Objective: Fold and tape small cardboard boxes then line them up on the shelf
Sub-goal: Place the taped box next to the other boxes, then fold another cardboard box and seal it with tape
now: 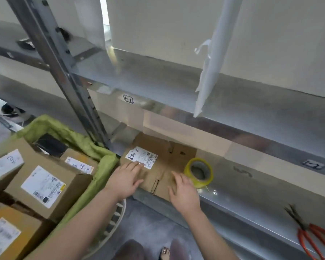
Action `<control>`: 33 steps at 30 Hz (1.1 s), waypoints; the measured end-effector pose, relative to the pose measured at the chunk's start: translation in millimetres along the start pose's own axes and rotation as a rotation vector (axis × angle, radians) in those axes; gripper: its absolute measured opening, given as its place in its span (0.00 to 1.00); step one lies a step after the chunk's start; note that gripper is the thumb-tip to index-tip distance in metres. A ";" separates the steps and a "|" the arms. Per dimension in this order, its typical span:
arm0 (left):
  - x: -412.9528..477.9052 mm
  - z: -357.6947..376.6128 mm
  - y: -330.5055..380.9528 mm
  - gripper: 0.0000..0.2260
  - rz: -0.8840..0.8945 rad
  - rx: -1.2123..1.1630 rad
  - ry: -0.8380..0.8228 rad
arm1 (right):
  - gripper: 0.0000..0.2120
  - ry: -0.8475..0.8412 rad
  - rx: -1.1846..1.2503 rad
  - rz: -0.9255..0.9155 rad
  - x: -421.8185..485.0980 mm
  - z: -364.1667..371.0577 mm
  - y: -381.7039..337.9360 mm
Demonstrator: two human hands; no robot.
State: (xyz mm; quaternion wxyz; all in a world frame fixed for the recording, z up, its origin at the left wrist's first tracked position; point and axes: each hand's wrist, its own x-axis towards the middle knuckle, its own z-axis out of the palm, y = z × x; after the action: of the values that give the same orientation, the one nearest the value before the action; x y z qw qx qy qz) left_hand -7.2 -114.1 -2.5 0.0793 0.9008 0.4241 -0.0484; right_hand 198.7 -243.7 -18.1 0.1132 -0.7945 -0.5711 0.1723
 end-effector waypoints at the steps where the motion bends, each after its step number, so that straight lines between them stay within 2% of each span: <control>1: 6.2 1.8 -8.3 0.27 0.001 -0.030 -0.018 | 0.26 -0.012 0.008 0.031 4.1 4.6 -4.3; 8: 64.1 5.7 -59.8 0.28 -0.012 -0.152 -0.102 | 0.26 0.051 0.064 0.359 17.2 32.3 -11.5; 12: 91.9 5.6 -80.4 0.26 -0.054 -0.132 -0.132 | 0.27 0.115 0.138 0.463 25.6 41.3 -19.9; 16: 108.2 5.0 -95.5 0.28 -0.123 -0.165 -0.297 | 0.30 0.141 0.168 0.555 32.1 44.7 -30.1; 18: 112.1 5.8 -98.5 0.28 -0.125 -0.235 -0.326 | 0.31 0.163 0.226 0.605 33.0 46.4 -31.1; 25: 109.2 1.8 -105.8 0.32 -0.159 -0.517 -0.152 | 0.32 0.334 0.588 0.773 41.1 40.6 -30.6; 33: 106.7 -11.5 -107.6 0.32 -0.114 -0.796 -0.073 | 0.26 0.331 0.844 0.801 51.7 26.8 -15.0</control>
State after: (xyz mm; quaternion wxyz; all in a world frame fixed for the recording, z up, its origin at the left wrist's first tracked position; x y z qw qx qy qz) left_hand -22.2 36.3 -18.6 0.4340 0.7724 0.4561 0.0835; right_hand 189.8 -190.3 -44.4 0.4324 -0.8505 -0.0846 0.2872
